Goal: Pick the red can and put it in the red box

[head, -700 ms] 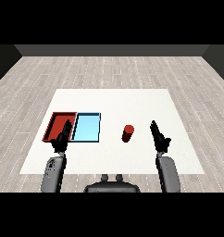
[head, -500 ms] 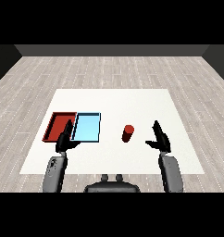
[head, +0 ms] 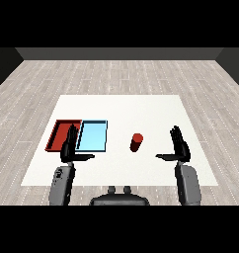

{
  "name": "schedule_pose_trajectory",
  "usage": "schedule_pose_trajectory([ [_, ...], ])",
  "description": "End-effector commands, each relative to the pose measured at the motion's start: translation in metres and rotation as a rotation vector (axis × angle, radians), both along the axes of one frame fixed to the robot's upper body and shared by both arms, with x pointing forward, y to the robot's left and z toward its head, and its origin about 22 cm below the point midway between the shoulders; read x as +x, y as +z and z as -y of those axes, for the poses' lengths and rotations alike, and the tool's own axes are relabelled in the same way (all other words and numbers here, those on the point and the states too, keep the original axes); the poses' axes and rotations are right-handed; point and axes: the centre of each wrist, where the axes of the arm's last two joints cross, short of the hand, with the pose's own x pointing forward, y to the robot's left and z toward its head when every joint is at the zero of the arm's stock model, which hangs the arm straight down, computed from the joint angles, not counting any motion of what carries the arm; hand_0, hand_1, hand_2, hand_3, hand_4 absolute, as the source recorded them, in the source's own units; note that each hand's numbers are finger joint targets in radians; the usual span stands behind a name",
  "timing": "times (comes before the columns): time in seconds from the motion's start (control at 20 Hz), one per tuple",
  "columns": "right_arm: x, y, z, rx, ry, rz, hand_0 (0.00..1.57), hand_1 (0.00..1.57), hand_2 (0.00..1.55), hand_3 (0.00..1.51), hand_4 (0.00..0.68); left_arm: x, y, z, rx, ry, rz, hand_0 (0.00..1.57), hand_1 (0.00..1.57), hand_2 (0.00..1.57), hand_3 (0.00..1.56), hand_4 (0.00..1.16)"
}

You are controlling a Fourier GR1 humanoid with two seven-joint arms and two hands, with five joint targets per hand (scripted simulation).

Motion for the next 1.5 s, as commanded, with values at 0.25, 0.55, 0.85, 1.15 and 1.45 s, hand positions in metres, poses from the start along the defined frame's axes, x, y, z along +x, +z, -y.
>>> schedule_pose_trajectory([
  [0.25,0.002,-0.017,-0.004,0.027,0.039,0.062,0.00,0.00,0.00,0.00,0.000,0.018,-0.017,-0.007,-0.012,-0.017,0.085,0.00,0.00,0.00,0.00,0.00],
  [0.55,0.012,-0.005,0.012,0.058,0.046,0.012,0.00,0.00,0.00,0.00,0.000,0.002,-0.025,-0.005,-0.040,-0.016,0.064,0.00,0.00,0.00,0.00,0.00],
  [0.85,0.025,-0.027,-0.017,0.080,0.076,-0.022,0.00,0.00,0.00,0.00,0.000,-0.008,0.009,-0.003,-0.052,-0.027,0.080,0.00,0.00,0.00,0.00,0.00],
  [1.15,0.032,-0.013,-0.034,0.111,0.106,-0.067,0.00,0.00,0.00,0.00,0.000,-0.002,-0.015,-0.025,-0.047,-0.022,0.082,0.00,0.00,0.00,0.00,0.00],
  [1.45,0.049,-0.026,-0.038,0.126,0.120,-0.104,0.00,0.00,0.00,0.00,0.000,-0.008,0.008,0.003,-0.053,-0.026,0.098,0.00,0.00,0.00,0.00,0.00],
])
